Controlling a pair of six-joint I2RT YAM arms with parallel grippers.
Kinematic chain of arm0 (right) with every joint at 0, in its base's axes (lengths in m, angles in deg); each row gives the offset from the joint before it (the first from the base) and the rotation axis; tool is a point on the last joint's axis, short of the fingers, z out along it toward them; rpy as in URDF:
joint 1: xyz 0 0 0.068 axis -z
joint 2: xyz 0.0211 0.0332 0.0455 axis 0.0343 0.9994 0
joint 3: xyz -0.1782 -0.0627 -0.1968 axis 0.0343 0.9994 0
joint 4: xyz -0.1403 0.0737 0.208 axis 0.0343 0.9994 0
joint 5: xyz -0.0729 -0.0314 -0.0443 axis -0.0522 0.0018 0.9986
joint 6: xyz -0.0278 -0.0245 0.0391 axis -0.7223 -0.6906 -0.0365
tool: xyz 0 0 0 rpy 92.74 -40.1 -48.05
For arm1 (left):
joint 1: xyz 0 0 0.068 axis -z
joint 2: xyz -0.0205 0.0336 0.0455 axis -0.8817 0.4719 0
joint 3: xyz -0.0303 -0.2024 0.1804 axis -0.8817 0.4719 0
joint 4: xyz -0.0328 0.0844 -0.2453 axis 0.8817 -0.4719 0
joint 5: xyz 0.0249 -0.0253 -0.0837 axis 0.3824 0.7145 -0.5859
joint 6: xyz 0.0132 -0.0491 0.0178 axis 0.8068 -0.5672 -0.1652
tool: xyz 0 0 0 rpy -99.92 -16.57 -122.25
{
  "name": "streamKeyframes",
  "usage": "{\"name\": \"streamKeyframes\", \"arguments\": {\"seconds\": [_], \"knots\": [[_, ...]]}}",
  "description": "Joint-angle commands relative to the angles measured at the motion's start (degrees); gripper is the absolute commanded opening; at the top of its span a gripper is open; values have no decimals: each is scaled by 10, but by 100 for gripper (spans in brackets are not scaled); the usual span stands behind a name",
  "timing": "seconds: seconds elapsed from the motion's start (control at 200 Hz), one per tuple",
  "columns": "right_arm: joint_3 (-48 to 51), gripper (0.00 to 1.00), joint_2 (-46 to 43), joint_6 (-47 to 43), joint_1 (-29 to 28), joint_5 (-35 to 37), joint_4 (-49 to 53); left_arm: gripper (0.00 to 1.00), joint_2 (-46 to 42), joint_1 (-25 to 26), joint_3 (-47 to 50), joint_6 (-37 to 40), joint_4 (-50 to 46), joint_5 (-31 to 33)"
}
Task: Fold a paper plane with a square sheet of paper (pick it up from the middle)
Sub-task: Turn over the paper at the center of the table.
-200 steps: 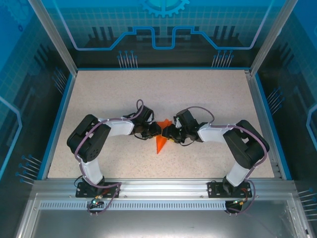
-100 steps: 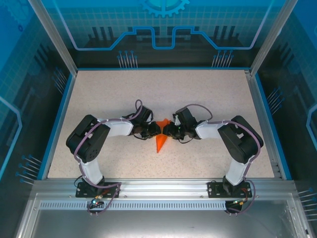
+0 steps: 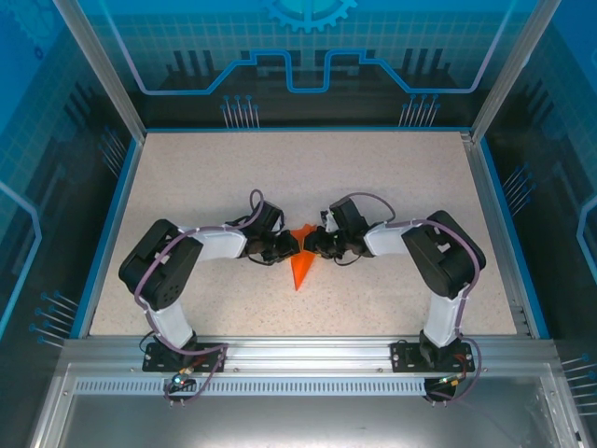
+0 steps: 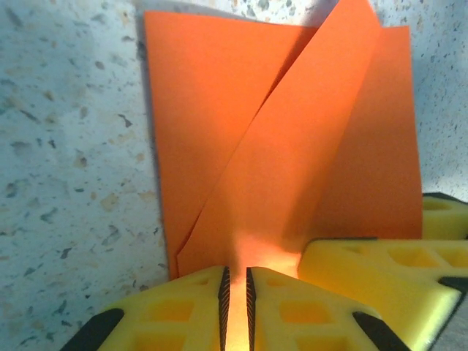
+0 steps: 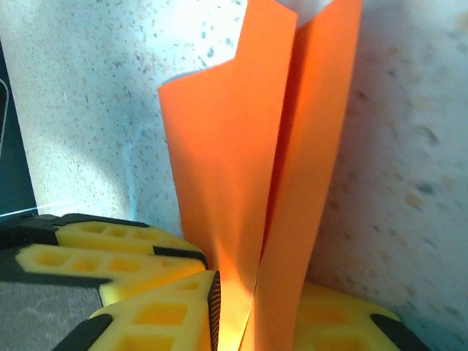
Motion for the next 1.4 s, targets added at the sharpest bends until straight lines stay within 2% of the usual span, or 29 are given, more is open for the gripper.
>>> {"name": "streamKeyframes", "arguments": {"seconds": [0.0, 0.12, 0.28, 0.41, 0.565, 0.715, 0.795, 0.845, 0.91, 0.99, 1.05, 1.165, 1.395], "knots": [[-21, 22, 14, -27, 0, -16, -11, 17, -23, -9, 15, -12, 13, -15], [-25, 19, 17, -36, 0, -17, -1, 18, -32, -12, 23, -17, 28, -21], [-28, 10, 16, -46, 1, -23, 2, 18, -47, -13, 29, -17, 30, -20], [-33, 6, -3, -67, 1, -28, 23, 19, -71, -14, 38, -16, 29, -15], [-51, 6, -52, -113, 0, 9, 117, 22, -127, -14, 59, -16, 10, 28], [-90, 6, -117, -187, -6, 117, 274, 27, -192, -15, 83, -13, -27, 92], [-125, 7, -143, -217, -16, 206, 369, 29, -221, -14, 100, -13, -39, 128], [-150, 7, -151, -229, -28, 276, 435, 31, -236, -15, 107, -15, -50, 150], [-192, 8, -153, -231, -51, 401, 522, 31, -250, -14, 114, -14, -60, 173], [-252, 7, -135, -200, -80, 554, 637, 33, -264, -15, 121, -12, -70, 197], [-296, 6, -108, -168, -94, 626, 712, 33, -273, -15, 126, -11, -75, 214], [-355, 6, -46, -129, -117, 681, 789, 34, -292, -15, 138, -11, -75, 244], [-493, 10, 136, -80, -169, 655, 859, 35, -333, -19, 160, -17, -105, 302]]}}
